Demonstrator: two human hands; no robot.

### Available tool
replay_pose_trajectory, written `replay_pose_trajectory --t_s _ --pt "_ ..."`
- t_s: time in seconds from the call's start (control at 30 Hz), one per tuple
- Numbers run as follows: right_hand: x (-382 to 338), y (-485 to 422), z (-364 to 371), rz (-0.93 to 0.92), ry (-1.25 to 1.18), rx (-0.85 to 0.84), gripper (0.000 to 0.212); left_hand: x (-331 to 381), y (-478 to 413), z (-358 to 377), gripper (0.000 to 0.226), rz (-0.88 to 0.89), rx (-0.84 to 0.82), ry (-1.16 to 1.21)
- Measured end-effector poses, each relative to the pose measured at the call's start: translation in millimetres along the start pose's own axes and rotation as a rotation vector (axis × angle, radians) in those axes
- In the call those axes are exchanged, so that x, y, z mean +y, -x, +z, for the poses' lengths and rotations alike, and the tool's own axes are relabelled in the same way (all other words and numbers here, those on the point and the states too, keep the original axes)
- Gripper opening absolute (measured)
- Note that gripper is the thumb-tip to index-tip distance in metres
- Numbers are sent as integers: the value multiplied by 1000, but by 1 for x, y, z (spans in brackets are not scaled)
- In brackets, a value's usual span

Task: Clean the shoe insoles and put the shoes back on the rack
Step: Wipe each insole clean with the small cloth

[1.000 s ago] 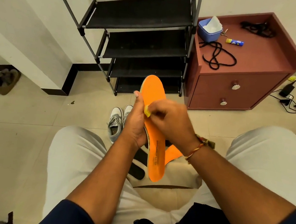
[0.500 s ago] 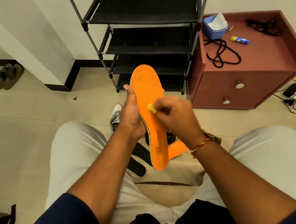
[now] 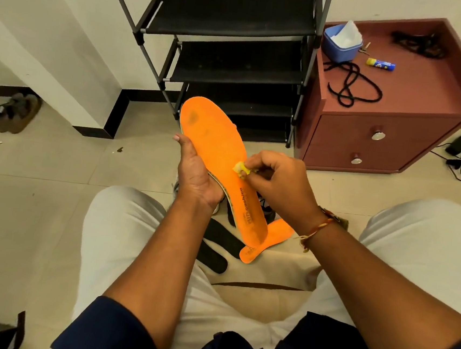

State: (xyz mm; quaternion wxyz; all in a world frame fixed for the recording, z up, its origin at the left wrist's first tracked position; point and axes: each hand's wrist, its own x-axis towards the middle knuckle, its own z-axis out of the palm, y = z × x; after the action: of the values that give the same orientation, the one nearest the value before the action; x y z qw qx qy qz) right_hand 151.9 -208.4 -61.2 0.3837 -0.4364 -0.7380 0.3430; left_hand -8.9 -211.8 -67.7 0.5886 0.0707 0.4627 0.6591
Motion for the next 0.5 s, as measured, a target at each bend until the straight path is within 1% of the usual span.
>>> replay_pose_trajectory --t_s 0.1,0.17,0.23,0.33,0.43,0.5 --pt "-1 2 4 141 -112 -40 11 0 0 0 83 -2 10 22" --pt "1 0 4 269 -246 -87 11 1 3 3 80 5 42 16" --pt "4 -1 2 343 -356 -98 12 1 7 7 75 -1 49 4" --pt "5 -1 1 378 -394 -34 15 -1 17 14 66 -44 -8 -72" --pt "9 -5 -1 389 -460 85 14 -15 26 17 81 -156 -149 -151" --pt "16 -10 -3 350 -403 172 13 -27 35 20 83 -237 -250 -178"
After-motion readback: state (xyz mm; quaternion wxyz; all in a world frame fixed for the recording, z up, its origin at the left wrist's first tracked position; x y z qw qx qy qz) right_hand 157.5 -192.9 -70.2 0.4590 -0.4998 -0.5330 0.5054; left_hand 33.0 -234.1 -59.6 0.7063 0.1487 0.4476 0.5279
